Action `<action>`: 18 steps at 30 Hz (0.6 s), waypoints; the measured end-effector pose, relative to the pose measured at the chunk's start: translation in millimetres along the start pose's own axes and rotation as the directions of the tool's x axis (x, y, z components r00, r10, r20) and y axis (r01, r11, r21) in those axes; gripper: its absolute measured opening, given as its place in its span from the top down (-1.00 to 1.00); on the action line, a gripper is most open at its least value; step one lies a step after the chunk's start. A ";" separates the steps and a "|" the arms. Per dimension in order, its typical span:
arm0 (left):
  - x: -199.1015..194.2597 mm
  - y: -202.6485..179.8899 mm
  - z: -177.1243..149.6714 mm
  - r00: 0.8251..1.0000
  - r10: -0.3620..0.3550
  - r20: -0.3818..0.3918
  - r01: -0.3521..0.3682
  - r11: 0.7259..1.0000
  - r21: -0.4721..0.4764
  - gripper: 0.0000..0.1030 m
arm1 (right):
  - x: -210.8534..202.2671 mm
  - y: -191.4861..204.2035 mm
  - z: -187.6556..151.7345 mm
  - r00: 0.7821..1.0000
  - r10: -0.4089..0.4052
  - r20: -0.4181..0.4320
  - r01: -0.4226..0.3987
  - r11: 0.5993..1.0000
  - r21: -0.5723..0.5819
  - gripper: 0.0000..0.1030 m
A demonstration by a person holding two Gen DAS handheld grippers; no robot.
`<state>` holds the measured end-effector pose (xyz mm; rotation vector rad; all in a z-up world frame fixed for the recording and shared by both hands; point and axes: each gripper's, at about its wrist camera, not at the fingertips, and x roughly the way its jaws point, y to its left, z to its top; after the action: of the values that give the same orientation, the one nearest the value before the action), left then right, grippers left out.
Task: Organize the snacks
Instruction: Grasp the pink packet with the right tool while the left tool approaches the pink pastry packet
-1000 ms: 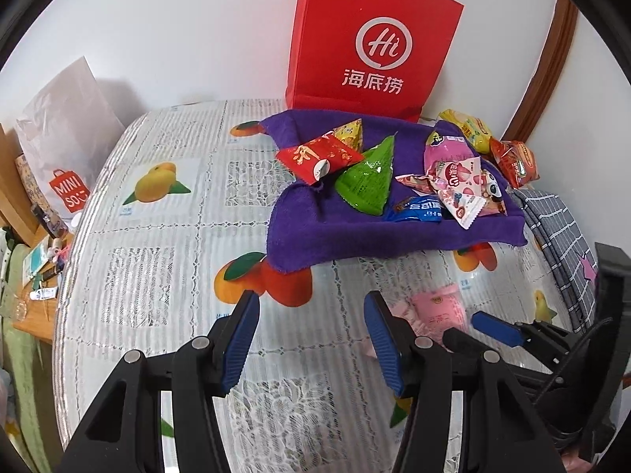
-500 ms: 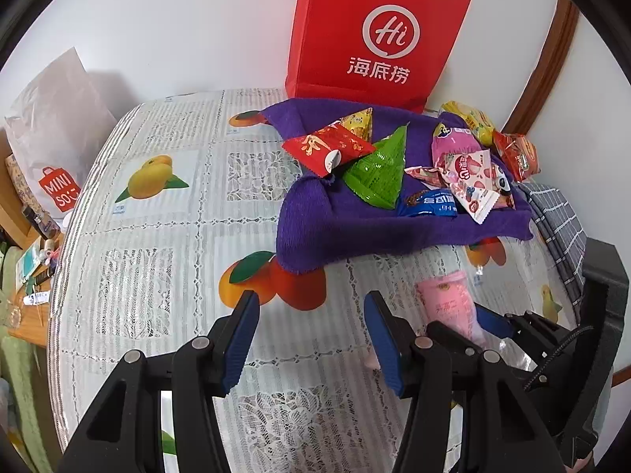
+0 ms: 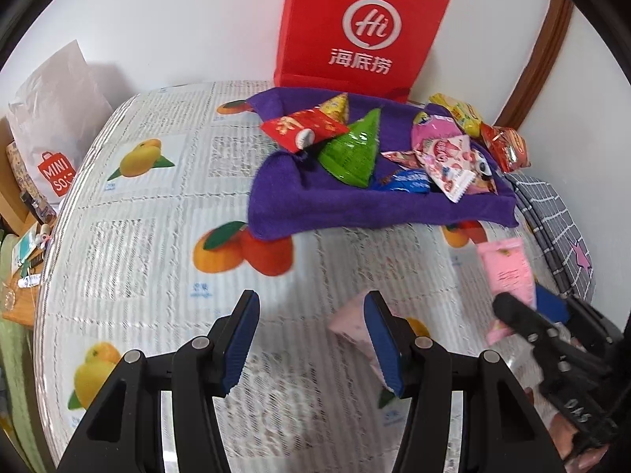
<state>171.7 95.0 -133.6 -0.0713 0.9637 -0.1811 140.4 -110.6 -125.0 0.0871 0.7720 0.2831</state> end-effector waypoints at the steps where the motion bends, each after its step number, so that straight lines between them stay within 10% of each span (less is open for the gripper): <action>1: -1.8 -4.7 -1.3 1.000 0.000 0.001 0.000 1.000 0.005 -0.03 | -6.4 -2.6 -1.1 1.000 0.001 0.010 -0.001 1.000 0.000 0.20; 18: -1.4 -52.7 -16.0 1.000 0.025 -0.013 -0.024 0.999 0.024 -0.03 | -65.9 -55.6 -16.7 0.993 -0.017 0.114 0.016 1.000 0.009 0.20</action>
<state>151.4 43.8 -134.1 -0.0368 0.9753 -0.1704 96.1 -183.0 -102.6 0.1041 0.6602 0.2572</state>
